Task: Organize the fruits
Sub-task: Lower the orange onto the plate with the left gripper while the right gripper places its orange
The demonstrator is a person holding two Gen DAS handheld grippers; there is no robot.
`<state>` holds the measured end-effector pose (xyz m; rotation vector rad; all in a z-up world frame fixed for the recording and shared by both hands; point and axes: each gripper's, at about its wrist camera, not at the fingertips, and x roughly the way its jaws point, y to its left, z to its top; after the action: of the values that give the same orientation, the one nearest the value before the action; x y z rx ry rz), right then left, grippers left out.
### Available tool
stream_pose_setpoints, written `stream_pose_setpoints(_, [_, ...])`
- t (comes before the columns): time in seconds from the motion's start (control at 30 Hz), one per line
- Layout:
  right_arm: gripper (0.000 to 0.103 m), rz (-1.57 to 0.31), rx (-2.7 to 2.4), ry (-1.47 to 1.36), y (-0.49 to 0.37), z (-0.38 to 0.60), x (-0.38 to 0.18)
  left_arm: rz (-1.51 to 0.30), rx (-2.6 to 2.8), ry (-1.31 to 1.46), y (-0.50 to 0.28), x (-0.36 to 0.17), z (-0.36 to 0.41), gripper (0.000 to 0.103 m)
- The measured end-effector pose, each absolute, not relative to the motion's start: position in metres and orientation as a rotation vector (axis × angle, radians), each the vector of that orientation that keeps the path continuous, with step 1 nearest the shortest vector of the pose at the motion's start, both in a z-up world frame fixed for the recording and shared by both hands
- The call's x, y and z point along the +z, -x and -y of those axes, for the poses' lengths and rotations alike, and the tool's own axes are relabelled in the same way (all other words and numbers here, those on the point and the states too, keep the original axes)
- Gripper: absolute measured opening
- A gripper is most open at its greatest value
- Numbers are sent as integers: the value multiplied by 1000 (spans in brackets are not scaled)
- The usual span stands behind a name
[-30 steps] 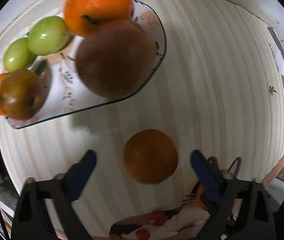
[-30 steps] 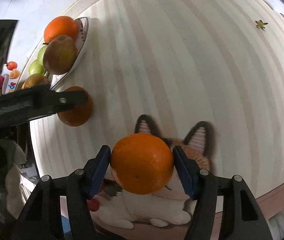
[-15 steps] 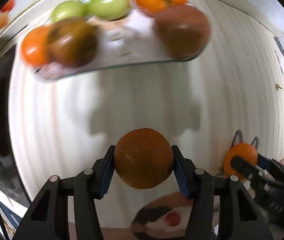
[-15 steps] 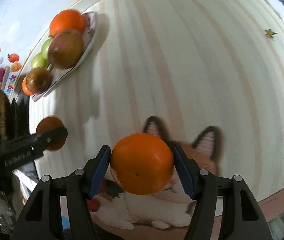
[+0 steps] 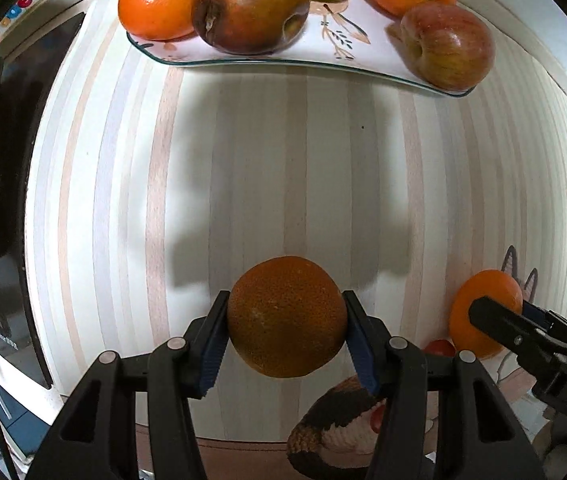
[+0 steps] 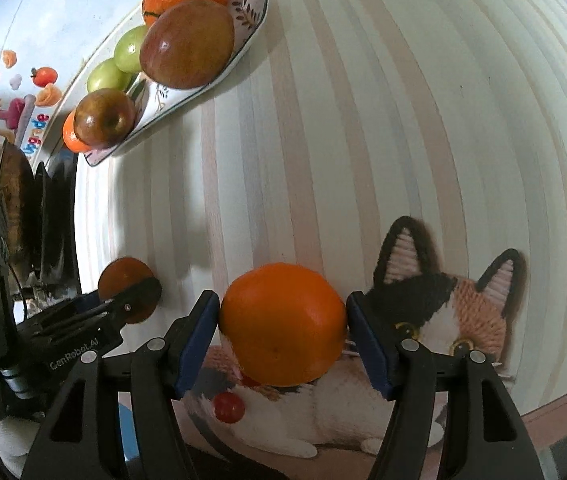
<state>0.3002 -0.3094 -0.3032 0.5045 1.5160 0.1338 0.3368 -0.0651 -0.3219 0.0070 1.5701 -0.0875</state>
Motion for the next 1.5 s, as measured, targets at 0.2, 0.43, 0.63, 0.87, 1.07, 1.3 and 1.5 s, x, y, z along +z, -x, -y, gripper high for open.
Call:
stream_pose_setpoints(0.2, [67,-1508,141,-416,-295,296,-303,-1564,-86,6,-332,-317,67,51])
stream_pose_setpoints(0.43, [66,-1483,142,-510,-301,297,-291,-1477,-146,49,-366,-255,68,51])
stream_pose_setpoints(0.63, [66,-1351,173,-596,-341,314,-239,-1364,-201,41,-430,-193,84,51])
stream_pose_setpoints(0.87, [66,-1249,148,-563,-422,334,-200,-1453,-187,48,-502,-214,95,52])
stream_pose_setpoints(1.07, [66,-1282,62,-515,-478,350,-223,-1537,-147,-2,-527,-251,104,52])
stream_pose_setpoints(1.3, [66,-1357,69,-458,-503,340,-258,-1553,-128,-3,-528,-259,107,52])
stream_pose_setpoints(1.5, [67,-1359,120,-499,-500,335,-270,-1534,-109,14,-532,-258,105,82])
